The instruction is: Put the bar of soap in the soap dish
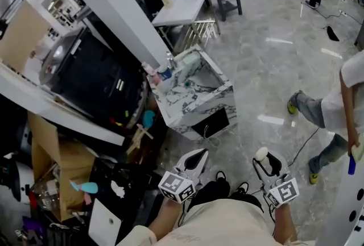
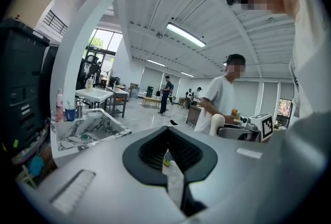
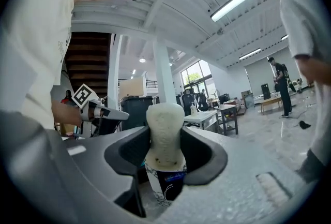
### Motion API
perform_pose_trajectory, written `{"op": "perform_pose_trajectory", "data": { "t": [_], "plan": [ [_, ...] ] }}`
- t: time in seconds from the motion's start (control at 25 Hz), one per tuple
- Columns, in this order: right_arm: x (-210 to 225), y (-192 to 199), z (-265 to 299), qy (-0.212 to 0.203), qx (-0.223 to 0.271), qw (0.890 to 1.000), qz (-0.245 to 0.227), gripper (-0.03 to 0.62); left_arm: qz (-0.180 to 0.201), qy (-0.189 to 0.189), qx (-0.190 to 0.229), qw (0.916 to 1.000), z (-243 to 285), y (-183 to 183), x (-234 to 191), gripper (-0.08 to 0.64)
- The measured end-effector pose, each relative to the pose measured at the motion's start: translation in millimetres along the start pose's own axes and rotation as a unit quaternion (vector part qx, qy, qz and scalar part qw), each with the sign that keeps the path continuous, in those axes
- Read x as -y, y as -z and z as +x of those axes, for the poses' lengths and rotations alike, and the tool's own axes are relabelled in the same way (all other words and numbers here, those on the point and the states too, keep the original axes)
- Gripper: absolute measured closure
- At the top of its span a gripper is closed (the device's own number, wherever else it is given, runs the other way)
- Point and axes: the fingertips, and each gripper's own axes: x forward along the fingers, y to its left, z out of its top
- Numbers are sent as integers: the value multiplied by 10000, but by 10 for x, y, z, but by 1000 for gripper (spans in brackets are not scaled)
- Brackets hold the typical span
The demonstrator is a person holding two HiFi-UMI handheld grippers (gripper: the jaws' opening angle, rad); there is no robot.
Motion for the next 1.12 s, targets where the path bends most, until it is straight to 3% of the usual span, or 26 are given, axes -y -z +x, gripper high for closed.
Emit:
{"op": "perform_pose_trajectory", "data": {
  "t": [0.16,0.36,0.6,0.76,0.96,1.12],
  "plan": [
    [253,158,173,70,-229,9996,167,405,-119,12,-75,9999,274,33,-216,541],
    [574,82,537,177,-411,9990,73,405,-345,181,-64,9992,822,-18,-580,541],
    [985,-267,1166,477,-407,9980,-82,405,-256,632,326,9971,1534,-577,-1058,541],
    [1201,-429,1651,591,-322,9977,-49,404,-246,658,368,9968,1739,-720,-1508,541],
    [1229,-492,2269,390,-380,9984,-136,405,148,350,192,9991,1861,-706,-2073,542],
    [1163,-486,2633,85,-523,9983,-249,405,120,373,206,9990,1885,-725,-2241,542]
  ]
}}
